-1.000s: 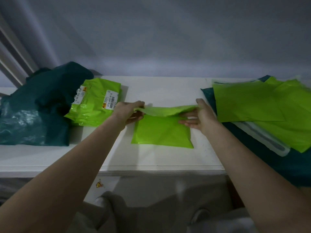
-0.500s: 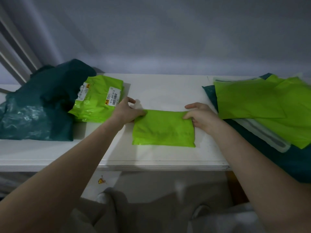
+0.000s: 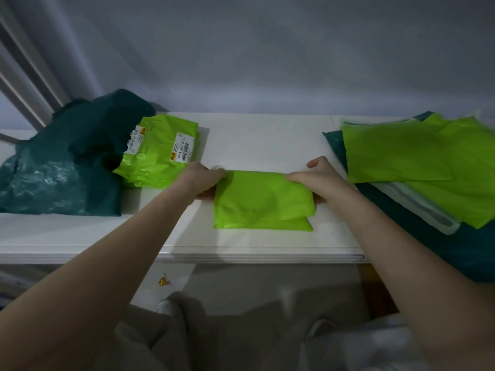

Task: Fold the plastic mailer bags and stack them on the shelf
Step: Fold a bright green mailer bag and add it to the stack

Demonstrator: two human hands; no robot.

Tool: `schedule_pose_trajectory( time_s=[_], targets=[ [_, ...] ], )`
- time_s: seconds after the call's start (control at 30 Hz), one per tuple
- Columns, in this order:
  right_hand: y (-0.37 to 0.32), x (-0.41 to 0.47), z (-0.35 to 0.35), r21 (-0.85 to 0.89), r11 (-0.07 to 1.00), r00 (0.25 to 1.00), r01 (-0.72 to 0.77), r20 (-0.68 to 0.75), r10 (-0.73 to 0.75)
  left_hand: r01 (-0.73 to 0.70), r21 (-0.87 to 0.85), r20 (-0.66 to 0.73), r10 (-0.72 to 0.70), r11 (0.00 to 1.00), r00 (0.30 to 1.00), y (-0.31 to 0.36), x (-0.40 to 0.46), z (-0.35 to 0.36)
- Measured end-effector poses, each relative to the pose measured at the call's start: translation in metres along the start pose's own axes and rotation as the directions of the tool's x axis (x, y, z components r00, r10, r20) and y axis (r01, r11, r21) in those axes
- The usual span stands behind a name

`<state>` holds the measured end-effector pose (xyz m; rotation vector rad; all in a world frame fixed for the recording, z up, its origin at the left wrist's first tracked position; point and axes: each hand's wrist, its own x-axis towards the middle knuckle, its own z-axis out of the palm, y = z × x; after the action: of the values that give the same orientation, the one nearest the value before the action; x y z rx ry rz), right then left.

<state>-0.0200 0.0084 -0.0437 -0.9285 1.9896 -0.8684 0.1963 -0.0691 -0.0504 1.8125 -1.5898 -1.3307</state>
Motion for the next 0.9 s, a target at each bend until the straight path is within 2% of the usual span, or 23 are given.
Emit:
schedule_pose_trajectory(
  time_s=[0.13, 0.23, 0.33, 0.43, 0.57, 0.77, 0.9],
  targets=[
    [0.0, 0.003, -0.002, 0.078, 0.997, 0.999, 0.007, -0.038, -0.004, -0.026, -0.122, 0.025, 0.029, 0.992, 0.999, 0.005, -0.003, 0.003],
    [-0.002, 0.002, -0.003, 0.039, 0.995, 0.989, 0.095, -0.116, -0.09, -0.087, -0.236, 0.043, 0.1, 0.968, 0.994, 0.012, -0.003, 0.004],
    [-0.001, 0.005, -0.004, 0.056, 0.982, 0.967, 0.179, -0.192, -0.166, -0.137, -0.245, -0.01, 0.139, 0.96, 0.99, 0.014, 0.0, 0.006],
    [-0.003, 0.005, 0.0, 0.05, 0.982, 0.958, 0.183, -0.233, -0.167, -0.169, -0.166, -0.08, 0.158, 0.971, 0.984, 0.013, 0.006, 0.01],
    [-0.002, 0.008, 0.002, 0.107, 0.984, 0.969, 0.139, -0.219, -0.114, -0.247, 0.037, -0.133, 0.249, 0.968, 0.959, 0.009, 0.012, 0.011],
    [0.006, 0.009, -0.006, -0.041, 0.979, 0.967, 0.202, -0.153, -0.206, -0.392, 0.334, -0.084, 0.441, 0.858, 0.894, 0.002, 0.007, 0.009],
    [0.012, 0.007, -0.002, -0.154, 0.948, 0.934, 0.278, -0.187, -0.304, -0.428, 0.392, -0.072, 0.492, 0.814, 0.868, 0.0, 0.003, 0.009]
  ],
)
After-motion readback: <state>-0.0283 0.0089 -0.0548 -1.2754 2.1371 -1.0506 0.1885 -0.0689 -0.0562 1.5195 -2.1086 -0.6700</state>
